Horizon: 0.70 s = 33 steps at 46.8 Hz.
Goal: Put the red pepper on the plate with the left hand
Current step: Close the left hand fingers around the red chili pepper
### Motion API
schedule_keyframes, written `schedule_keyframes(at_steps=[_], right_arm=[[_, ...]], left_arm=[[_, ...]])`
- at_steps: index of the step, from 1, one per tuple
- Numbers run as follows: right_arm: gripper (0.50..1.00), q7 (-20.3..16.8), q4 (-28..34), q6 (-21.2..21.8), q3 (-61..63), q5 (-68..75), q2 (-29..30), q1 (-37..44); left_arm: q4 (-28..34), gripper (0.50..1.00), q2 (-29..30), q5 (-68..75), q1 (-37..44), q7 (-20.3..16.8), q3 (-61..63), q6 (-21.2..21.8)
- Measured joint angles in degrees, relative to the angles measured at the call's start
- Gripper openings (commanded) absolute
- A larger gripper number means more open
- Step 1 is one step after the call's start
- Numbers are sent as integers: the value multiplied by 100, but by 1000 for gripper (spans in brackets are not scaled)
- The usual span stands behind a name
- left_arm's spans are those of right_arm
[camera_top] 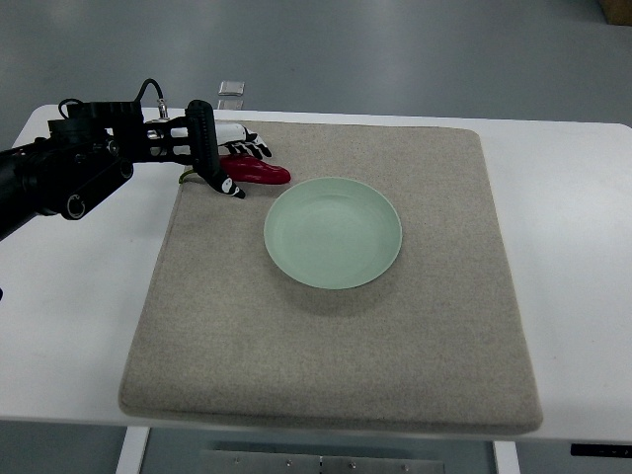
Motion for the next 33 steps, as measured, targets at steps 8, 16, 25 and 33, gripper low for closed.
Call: schedule_keyframes(at_steps=[8, 16, 25, 33], right_arm=[[928, 0, 0, 0, 0, 0, 0, 0], [928, -1, 0, 0, 0, 0, 0, -4], [928, -1, 0, 0, 0, 0, 0, -1], [928, -1, 0, 0, 0, 0, 0, -1]], left_arm=[[0, 664, -1, 3, -1, 3, -4, 25], [0, 572, -1, 3, 6, 6, -5, 27], [0, 551, -1, -3, 7, 12, -1, 124], [1, 551, -1, -28, 7, 18, -7, 142]])
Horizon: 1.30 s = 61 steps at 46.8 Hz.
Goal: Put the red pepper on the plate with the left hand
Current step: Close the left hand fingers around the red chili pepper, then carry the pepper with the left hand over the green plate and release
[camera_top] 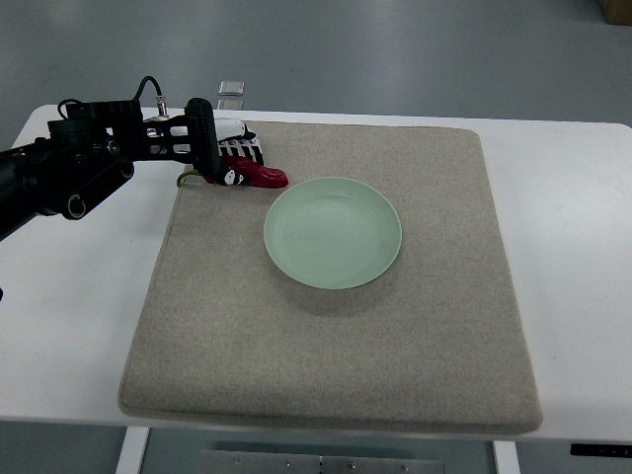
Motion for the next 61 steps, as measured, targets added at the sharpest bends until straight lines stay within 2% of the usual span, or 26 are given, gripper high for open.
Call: schedule_keyframes(at_steps=[10, 17, 30, 39, 46, 61], right_arm=[[928, 2, 0, 0, 0, 0, 0, 1], [928, 2, 0, 0, 0, 0, 0, 1], [928, -1, 0, 0, 0, 0, 0, 0], [928, -2, 0, 0, 0, 0, 0, 0], [928, -2, 0, 0, 0, 0, 0, 0], [928, 0, 0, 0, 0, 0, 0, 0]], left_arm=[[8, 551, 26, -77, -70, 3, -105, 36], [-58, 553, 29, -85, -132, 3, -117, 352], [-994, 574, 49, -78, -158, 3, -124, 662], [-1660, 581, 47, -69, -101, 2, -98, 606], [-2094, 608, 37, -66, -66, 0, -67, 594], [-2408, 626, 7, -48, -25, -5, 1, 583]])
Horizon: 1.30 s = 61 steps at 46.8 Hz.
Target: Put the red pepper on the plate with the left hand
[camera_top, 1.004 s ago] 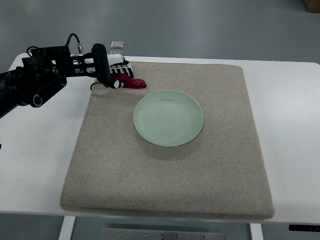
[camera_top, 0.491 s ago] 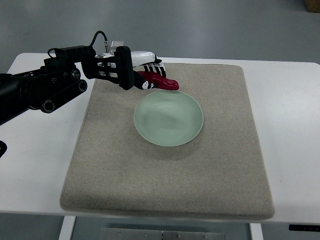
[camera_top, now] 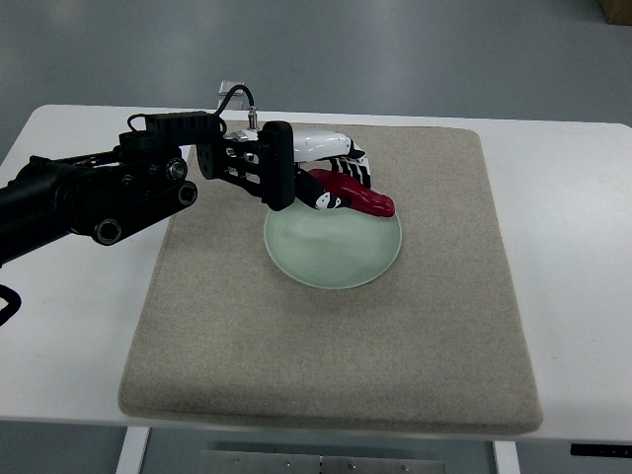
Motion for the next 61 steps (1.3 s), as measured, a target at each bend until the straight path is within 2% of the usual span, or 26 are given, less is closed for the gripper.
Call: schedule_keyframes(at_steps=[6, 11, 17, 20, 25, 34, 40, 61], right_arm=[[928, 1, 0, 0, 0, 0, 0, 0], [928, 0, 0, 0, 0, 0, 0, -4], [928, 0, 0, 0, 0, 0, 0, -2], [928, 1, 0, 0, 0, 0, 0, 0], [928, 1, 0, 0, 0, 0, 0, 0], [928, 2, 0, 0, 0, 0, 0, -1], [928, 2, 0, 0, 0, 0, 0, 0], [928, -1, 0, 0, 0, 0, 0, 0]], left_arm=[[-3, 664, -15, 9, 85, 0, 106, -2], [-5, 735, -16, 8, 95, 0, 163, -3], [1, 786, -16, -5, 100, -6, 165, -2], [14, 878, -16, -8, 100, -12, 166, -2], [17, 923, -16, -9, 100, -26, 165, 4], [85, 930, -16, -31, 99, -28, 163, 6], [229, 962, -13, -47, 89, -29, 145, 44], [1003, 960, -41, -514, 19, -31, -382, 131]])
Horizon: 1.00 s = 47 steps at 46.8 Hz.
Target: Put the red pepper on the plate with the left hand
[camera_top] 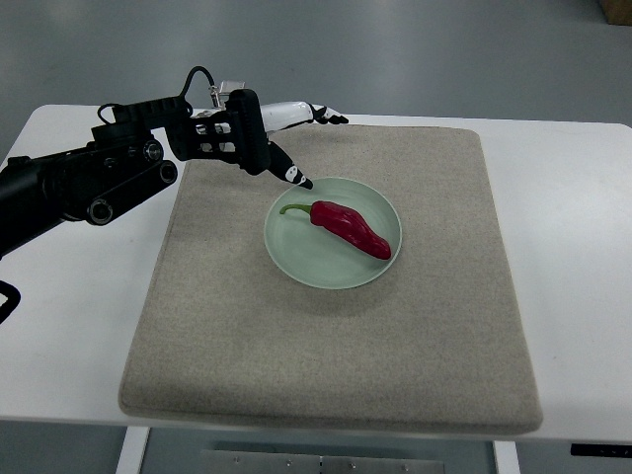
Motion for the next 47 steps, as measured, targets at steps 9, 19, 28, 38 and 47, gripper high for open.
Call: schedule_keyframes(at_steps=[9, 19, 28, 38, 47], right_arm=[[928, 3, 0, 0, 0, 0, 0, 0], [928, 3, 0, 0, 0, 0, 0, 0], [928, 0, 0, 0, 0, 0, 0, -1], [928, 1, 0, 0, 0, 0, 0, 0], [928, 3, 0, 0, 0, 0, 0, 0]], left_arm=[[186, 960, 1, -714, -48, 3, -394, 264], [548, 960, 8, -2615, -245, 6, -421, 387], [849, 960, 7, -4125, -275, 20, -416, 380], [1098, 960, -1, -5814, -275, 21, -423, 350], [1389, 960, -48, -7211, -272, 21, -419, 148]])
